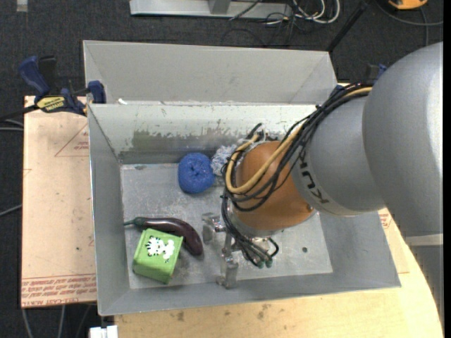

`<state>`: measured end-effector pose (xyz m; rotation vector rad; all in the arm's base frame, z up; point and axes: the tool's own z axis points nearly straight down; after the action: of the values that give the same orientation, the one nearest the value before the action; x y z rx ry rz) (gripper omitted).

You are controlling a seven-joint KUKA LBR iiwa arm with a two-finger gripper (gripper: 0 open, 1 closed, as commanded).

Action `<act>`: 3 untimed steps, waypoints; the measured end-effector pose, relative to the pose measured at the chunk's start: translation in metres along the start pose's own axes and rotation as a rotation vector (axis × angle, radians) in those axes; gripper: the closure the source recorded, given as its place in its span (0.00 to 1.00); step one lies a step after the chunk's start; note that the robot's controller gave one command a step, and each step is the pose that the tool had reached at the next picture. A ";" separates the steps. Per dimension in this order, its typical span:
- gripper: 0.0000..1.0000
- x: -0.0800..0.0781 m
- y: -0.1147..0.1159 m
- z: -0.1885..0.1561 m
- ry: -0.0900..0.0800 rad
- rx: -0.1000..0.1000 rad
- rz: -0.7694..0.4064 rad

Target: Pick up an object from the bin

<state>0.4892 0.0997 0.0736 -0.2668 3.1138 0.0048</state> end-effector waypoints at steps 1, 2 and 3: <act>0.00 -0.041 0.049 -0.040 0.018 0.002 -0.004; 0.00 -0.061 0.074 -0.054 0.007 -0.003 0.128; 0.00 -0.051 0.073 -0.036 0.014 0.003 0.359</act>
Offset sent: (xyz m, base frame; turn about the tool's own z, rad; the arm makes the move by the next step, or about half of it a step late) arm 0.0567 0.0789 0.0397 0.5440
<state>0.5269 0.1798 0.1102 0.2950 3.1258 0.0023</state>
